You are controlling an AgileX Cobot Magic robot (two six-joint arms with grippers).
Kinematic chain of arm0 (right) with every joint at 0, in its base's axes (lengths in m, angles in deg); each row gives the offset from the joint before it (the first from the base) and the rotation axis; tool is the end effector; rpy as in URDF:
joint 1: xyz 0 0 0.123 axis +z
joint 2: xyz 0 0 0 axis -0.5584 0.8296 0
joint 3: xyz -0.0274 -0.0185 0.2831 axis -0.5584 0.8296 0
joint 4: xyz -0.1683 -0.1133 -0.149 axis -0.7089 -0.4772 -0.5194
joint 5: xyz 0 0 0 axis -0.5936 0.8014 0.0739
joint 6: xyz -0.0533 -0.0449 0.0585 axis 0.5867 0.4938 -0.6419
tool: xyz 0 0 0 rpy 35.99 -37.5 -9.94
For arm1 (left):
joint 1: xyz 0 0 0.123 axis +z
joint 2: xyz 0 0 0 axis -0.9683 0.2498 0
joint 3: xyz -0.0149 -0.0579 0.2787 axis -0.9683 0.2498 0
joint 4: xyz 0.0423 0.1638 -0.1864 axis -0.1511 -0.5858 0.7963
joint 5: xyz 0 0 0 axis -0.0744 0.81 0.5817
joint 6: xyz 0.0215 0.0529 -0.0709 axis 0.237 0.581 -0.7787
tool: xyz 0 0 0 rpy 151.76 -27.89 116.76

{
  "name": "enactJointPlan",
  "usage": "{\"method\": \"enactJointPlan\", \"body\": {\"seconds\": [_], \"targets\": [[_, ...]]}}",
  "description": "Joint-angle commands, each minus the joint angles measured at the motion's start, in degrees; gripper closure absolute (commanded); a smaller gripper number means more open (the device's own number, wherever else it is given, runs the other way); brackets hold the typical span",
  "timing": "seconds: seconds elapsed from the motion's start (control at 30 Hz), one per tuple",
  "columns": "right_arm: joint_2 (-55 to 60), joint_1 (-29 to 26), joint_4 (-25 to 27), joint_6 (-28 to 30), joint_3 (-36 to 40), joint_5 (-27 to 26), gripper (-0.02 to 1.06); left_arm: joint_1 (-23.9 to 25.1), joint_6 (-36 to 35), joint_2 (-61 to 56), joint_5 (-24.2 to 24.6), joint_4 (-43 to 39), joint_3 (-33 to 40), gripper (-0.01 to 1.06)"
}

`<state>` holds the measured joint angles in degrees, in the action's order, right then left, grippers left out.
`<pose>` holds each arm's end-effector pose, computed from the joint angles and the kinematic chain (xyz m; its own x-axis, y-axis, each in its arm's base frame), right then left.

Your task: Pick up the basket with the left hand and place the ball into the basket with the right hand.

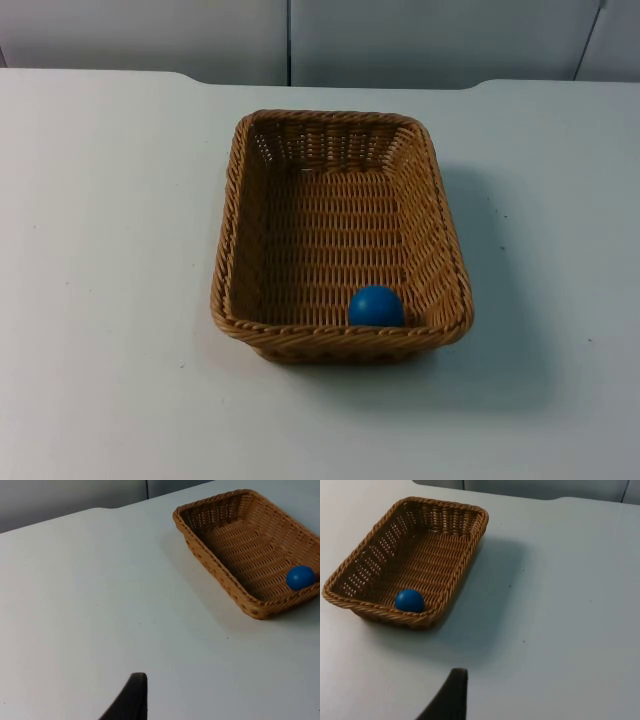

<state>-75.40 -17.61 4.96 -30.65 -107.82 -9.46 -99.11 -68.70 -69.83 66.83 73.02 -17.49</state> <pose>-0.0071 -0.0022 0.2804 -0.4366 -0.1509 -0.8869 -0.2908 0.9566 -0.0196 -0.0061 0.0042 0.2815 -0.4058 0.2154 -0.8882 0.4012 0.9152 0.0386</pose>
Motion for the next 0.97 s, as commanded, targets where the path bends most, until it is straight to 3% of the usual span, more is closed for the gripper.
{"method": "enactJointPlan", "body": {"seconds": [0.0,0.3,0.47,0.77,0.93], "targets": [[-0.1,0.1,0.3,0.3,0.4,-0.2,0.00,0.0,0.0,-0.3,0.0,0.6,0.4,0.00],[-0.1,0.1,0.3,0.3,0.4,-0.2,0.00,0.0,0.0,-0.3,0.0,0.6,0.4,0.00],[-0.1,-1.3,0.0,0.3,0.4,-0.2,0.00,4.2,0.0,-0.3,0.0,0.4,0.4,0.00],[-0.1,-16.9,0.0,0.3,0.4,-0.2,0.00,18.6,0.0,-0.3,0.0,0.4,0.4,0.00],[-0.1,-21.8,0.0,0.3,0.4,-0.2,0.00,22.2,0.0,-0.3,0.0,0.4,0.4,0.00]]}}
